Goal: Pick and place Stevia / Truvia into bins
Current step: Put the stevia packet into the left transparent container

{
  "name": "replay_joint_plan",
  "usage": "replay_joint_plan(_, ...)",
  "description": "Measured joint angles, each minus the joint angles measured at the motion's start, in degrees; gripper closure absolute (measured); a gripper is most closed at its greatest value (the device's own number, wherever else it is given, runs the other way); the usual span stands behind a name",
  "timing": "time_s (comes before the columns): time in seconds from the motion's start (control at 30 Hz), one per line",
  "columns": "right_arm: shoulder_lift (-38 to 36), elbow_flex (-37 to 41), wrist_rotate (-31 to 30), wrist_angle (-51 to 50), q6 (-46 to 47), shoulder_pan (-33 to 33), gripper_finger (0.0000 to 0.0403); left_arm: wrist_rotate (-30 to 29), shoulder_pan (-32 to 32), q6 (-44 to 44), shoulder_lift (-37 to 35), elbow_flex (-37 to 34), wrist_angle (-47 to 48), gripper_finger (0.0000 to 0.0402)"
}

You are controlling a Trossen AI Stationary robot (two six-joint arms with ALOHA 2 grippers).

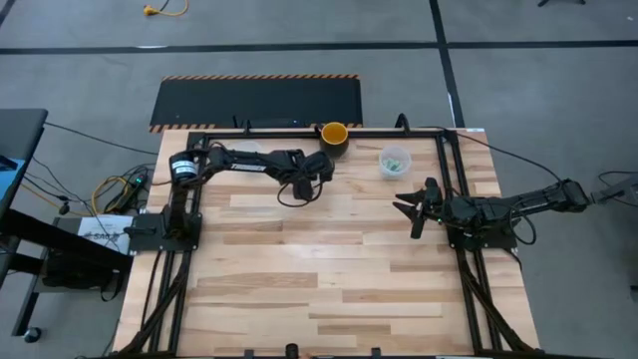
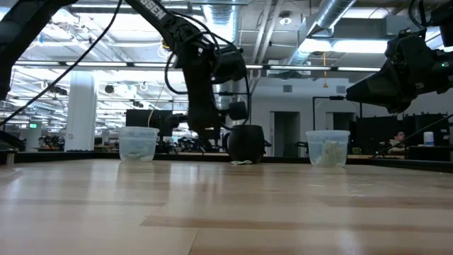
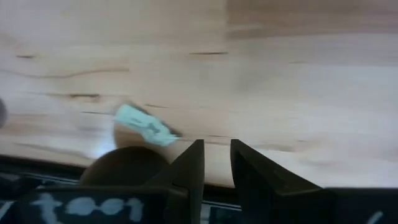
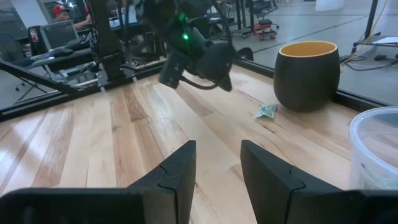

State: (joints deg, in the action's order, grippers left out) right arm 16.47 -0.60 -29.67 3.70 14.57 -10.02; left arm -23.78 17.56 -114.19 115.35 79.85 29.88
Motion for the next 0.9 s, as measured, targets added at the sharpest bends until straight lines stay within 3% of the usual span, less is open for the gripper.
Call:
replay_joint_plan(0.1, 0.0, 0.0, 0.0, 0.0, 0.0, 0.0, 0.0282, 2.7, 0.0, 0.4, -2.7, -1.5, 2.5, 0.0331)
replay_joint_plan(0.3, 0.0, 0.0, 0.0, 0.0, 0.0, 0.0, 0.0282, 4.5, 0.8, -4.1, -11.2, -9.2, -1.8, 0.0331)
replay_joint_plan(0.4, 0.0, 0.0, 0.0, 0.0, 0.0, 0.0, 0.0282, 7.4, 2.0, -9.7, -13.3, -14.4, -7.9, 0.0332)
replay_joint_plan(0.6, 0.0, 0.0, 0.0, 0.0, 0.0, 0.0, 0.0282, 17.1, 6.4, -20.2, -13.3, -23.9, -34.2, 0.0359)
replay_joint_plan(0.9, 0.0, 0.0, 0.0, 0.0, 0.0, 0.0, 0.0282, 28.9, 9.2, -21.7, -13.2, -24.5, -37.3, 0.0379)
